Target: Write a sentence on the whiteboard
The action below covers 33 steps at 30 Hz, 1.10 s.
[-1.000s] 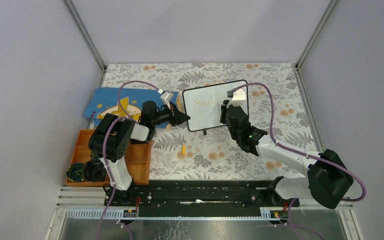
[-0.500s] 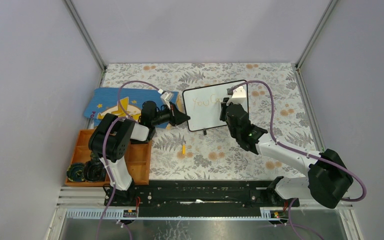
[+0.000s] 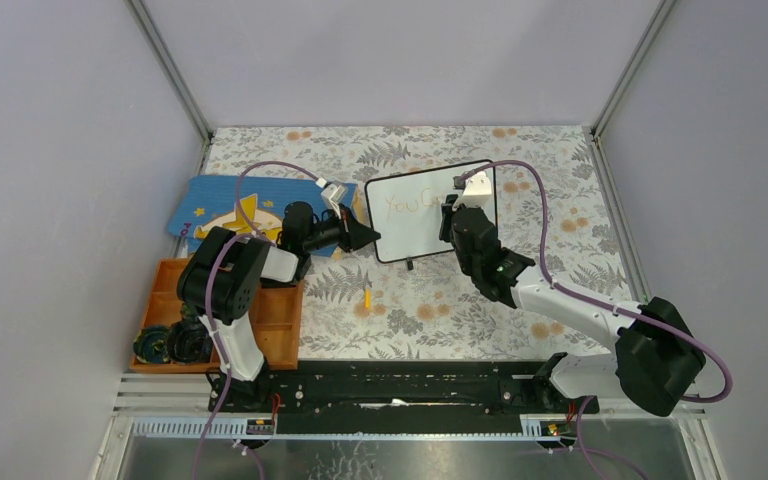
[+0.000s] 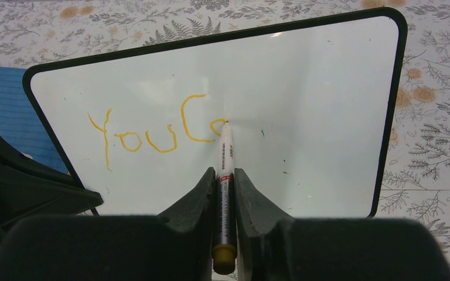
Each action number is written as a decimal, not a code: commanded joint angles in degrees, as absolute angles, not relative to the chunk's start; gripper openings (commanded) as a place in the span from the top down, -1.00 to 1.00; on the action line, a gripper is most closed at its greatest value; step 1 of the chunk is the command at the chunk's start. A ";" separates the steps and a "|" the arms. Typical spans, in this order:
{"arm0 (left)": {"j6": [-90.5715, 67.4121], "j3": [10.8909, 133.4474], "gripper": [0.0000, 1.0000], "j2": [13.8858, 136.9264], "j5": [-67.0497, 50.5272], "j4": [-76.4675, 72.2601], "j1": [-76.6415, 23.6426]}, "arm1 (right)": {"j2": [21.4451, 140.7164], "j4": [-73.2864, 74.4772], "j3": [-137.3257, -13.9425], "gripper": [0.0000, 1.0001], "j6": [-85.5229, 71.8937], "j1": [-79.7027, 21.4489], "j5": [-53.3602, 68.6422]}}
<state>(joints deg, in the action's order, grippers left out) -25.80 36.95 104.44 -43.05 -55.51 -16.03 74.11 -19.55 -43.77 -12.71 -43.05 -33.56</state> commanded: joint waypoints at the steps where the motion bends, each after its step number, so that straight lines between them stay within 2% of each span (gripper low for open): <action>1: -22.77 37.16 0.69 103.76 -41.66 -51.59 -16.46 | 73.67 -20.61 -43.60 1.00 -13.54 -42.54 -34.57; 12: -22.68 37.12 0.57 103.50 -41.41 -51.53 -16.58 | 71.43 -19.86 -41.57 1.00 -14.68 -42.54 -34.72; 24: -22.68 36.88 0.30 102.39 -40.96 -51.82 -16.65 | 69.43 -20.10 -44.23 1.00 -13.10 -42.54 -35.24; 33: -22.50 36.85 0.28 102.17 -40.72 -51.76 -16.74 | 71.37 -21.32 -45.59 1.00 -12.71 -42.33 -35.16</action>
